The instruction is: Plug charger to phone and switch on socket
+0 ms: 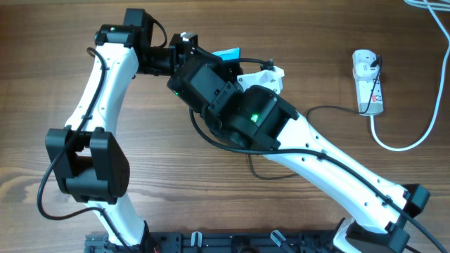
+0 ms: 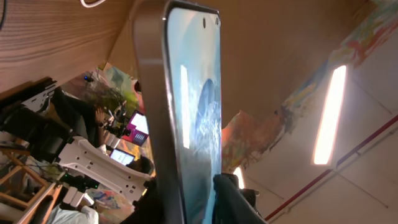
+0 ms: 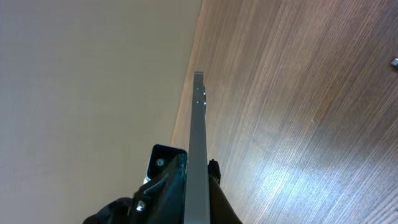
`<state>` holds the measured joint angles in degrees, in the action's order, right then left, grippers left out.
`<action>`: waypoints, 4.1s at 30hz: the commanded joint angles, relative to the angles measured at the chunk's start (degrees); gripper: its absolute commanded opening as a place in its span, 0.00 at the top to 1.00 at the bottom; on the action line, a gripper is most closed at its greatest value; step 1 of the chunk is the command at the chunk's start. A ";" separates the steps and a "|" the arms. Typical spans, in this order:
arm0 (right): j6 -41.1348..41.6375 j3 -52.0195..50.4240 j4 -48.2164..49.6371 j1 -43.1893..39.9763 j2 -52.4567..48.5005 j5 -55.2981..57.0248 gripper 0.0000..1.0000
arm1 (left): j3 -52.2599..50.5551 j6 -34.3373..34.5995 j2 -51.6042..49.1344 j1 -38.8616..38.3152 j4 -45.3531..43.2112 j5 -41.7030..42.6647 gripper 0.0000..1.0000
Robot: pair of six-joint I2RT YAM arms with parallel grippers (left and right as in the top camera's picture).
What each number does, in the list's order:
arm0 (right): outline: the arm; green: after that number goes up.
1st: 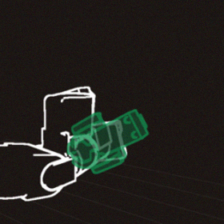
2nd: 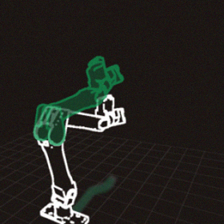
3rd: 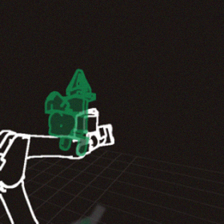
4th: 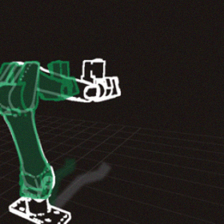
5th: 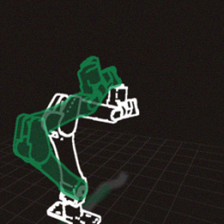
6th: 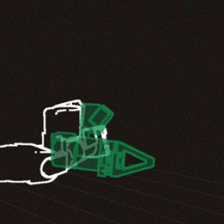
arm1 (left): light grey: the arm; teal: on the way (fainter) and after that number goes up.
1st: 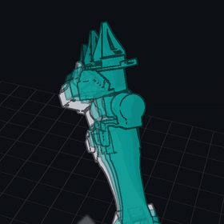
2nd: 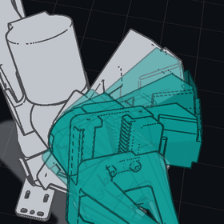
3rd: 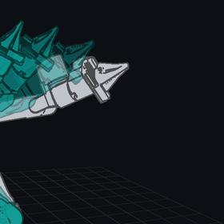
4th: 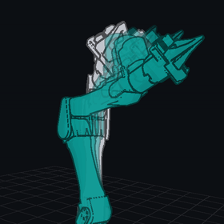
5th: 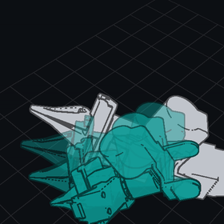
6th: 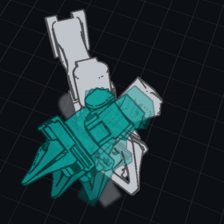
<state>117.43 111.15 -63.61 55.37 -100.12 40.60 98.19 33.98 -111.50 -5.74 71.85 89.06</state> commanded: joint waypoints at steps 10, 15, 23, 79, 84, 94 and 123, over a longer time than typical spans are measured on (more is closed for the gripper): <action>-13.00 0.70 -0.59 0.26 3.65 8.55 0.28 | 0.48 -0.07 2.01 -0.15 -0.98 0.96 0.96; -18.38 0.70 -14.82 -0.39 10.64 10.86 0.00 | 0.48 -0.09 1.99 -0.07 -3.50 -8.52 0.96; -73.31 -3.13 -21.44 -11.26 11.47 -14.88 0.00 | 0.48 -3.74 1.99 1.03 -6.16 -24.68 0.96; -78.27 -27.30 5.14 -24.04 -23.34 -48.65 0.81 | 0.42 -2.19 1.99 2.38 1.29 -77.15 0.96; -78.29 -27.30 5.86 -24.04 -23.34 -48.63 0.86 | 0.42 -2.19 1.99 2.38 1.25 -77.13 0.96; -83.27 -26.51 4.68 -24.11 -23.10 -48.63 0.96 | 0.42 -6.80 1.99 2.36 -0.87 -65.31 0.96; -93.15 -25.51 3.58 -24.04 11.61 -58.40 0.96 | 0.44 -15.28 2.01 -6.67 -26.91 -21.16 0.96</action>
<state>21.87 85.73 -60.49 31.09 -88.68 -18.98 97.97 15.99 -111.20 -12.53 45.89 65.10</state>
